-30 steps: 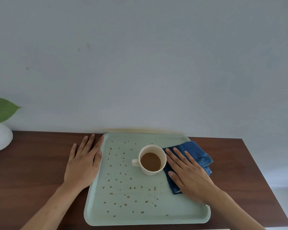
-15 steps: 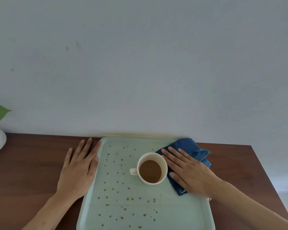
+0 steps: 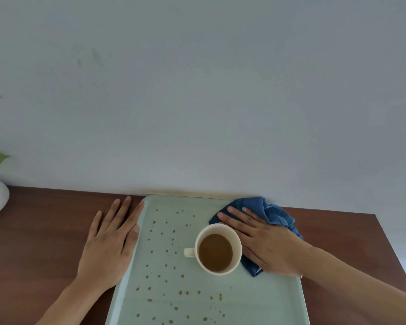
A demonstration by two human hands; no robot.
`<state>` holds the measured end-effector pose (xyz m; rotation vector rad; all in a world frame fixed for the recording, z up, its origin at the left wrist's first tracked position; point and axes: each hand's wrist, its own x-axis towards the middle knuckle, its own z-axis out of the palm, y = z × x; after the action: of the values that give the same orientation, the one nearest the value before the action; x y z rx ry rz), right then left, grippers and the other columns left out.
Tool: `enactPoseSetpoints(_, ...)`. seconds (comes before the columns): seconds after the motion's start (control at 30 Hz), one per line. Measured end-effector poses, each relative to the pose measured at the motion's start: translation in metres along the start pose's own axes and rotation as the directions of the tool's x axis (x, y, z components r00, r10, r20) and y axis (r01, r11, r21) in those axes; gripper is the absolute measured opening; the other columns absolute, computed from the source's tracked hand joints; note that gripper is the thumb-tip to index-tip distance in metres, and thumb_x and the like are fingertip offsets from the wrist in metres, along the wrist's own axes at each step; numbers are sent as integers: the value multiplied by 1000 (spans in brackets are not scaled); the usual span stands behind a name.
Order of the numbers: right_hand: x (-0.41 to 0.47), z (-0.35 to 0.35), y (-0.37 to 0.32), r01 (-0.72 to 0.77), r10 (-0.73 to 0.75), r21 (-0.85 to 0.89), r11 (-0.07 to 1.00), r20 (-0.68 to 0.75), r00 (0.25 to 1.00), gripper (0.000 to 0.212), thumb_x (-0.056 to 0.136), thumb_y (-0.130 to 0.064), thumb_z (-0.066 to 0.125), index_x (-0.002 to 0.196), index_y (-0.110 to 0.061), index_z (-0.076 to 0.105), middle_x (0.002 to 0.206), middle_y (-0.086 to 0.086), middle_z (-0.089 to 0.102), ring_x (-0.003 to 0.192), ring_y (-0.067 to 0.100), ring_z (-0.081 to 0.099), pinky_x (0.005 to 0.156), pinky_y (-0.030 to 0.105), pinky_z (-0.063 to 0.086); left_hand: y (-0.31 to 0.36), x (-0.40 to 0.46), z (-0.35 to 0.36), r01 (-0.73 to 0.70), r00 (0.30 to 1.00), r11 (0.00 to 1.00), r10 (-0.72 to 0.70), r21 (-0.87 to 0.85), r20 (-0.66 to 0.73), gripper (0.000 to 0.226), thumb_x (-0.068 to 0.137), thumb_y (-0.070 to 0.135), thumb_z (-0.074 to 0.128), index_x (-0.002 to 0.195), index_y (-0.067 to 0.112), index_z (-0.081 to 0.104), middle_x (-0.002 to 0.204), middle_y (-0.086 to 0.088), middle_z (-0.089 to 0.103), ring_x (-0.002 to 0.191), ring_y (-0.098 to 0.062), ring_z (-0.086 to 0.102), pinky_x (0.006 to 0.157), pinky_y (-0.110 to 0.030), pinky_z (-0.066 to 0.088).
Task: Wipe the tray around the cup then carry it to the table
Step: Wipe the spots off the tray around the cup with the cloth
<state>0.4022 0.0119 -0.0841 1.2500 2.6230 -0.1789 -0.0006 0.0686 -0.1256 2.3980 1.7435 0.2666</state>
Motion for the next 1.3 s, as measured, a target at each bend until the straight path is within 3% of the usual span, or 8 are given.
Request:
enactPoseSetpoints(0.13, 11, -3, 2, 45, -46, 29, 999, 14, 999, 61, 114, -38, 17, 168, -20, -3, 176, 0, -12, 159, 20, -21, 130, 49, 3, -1, 0, 1, 1, 1000, 1000, -1, 7, 6, 54, 110, 47, 10, 164, 46, 7, 174, 9, 12, 161, -9, 1, 130, -50, 10)
enactPoseSetpoints(0.67, -7, -1, 12, 42, -44, 69, 997, 36, 998, 59, 115, -42, 13, 167, -22, -7, 175, -6, -16, 158, 13, -22, 130, 44, -2, 0, 0, -2, 4, 1000, 1000, -4, -9, 21, 55, 110, 45, 14, 164, 47, 7, 174, 11, 10, 161, -9, 0, 130, -50, 10)
enactPoseSetpoints(0.9, -41, 5, 21, -39, 38, -14, 999, -31, 999, 60, 115, -41, 25, 168, -17, 10, 177, -2, 1, 162, 18, -3, 126, 41, 9, 1, 0, -2, 1, 1000, 1000, -1, -4, 24, 55, 110, 45, 15, 164, 45, 7, 174, 9, 11, 161, -10, 0, 130, -52, 13)
enactPoseSetpoints(1.3, -2, -3, 7, 26, -28, 51, 998, 39, 999, 60, 115, -40, 14, 166, -20, -10, 175, -4, -17, 157, 14, -26, 127, 39, -12, 2, -1, -2, -5, 1000, 1000, 5, 1, 15, 55, 110, 45, 13, 165, 45, 9, 174, 8, 11, 161, -11, 2, 130, -51, 12)
